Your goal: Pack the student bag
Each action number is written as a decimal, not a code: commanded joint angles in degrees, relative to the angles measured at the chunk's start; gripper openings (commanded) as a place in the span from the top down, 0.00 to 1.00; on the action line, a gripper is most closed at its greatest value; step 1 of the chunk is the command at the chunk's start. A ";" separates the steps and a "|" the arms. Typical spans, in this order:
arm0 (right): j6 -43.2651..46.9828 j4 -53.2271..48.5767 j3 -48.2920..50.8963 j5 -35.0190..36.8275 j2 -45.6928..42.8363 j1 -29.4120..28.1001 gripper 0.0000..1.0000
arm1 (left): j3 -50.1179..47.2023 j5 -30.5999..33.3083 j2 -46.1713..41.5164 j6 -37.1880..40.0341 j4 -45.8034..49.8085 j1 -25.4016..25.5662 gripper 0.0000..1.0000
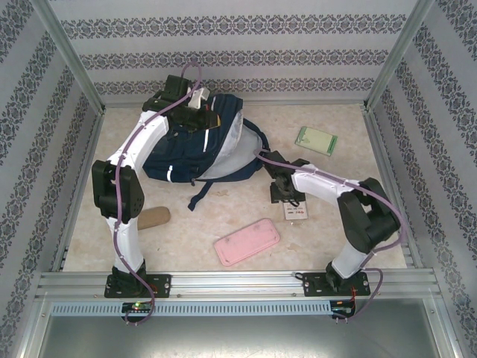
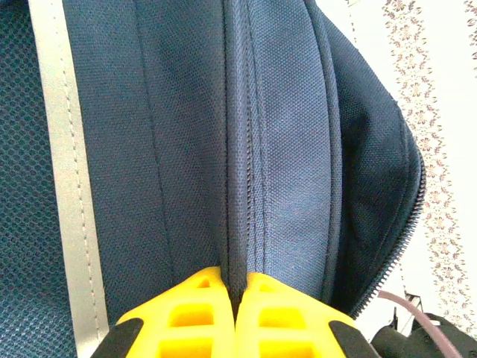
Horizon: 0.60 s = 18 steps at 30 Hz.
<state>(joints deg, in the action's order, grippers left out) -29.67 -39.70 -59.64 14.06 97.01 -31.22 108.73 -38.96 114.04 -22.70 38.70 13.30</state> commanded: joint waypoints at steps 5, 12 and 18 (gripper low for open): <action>2.07 -3.15 -5.45 4.58 6.29 -2.43 0.38 | -0.45 -2.17 -2.61 1.34 -0.47 0.95 1.00; 0.78 -4.15 -4.77 5.03 9.18 -0.97 0.50 | -0.25 -2.08 -2.51 1.78 0.10 1.02 1.00; 0.83 -2.00 -2.52 2.89 8.11 0.61 0.82 | -0.04 -2.24 -2.10 1.81 -0.03 1.01 1.00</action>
<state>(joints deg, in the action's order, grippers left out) -28.42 -40.53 -64.05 16.62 105.16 -31.64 108.31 -38.96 114.04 -22.44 38.74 13.54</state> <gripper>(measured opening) 0.201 0.055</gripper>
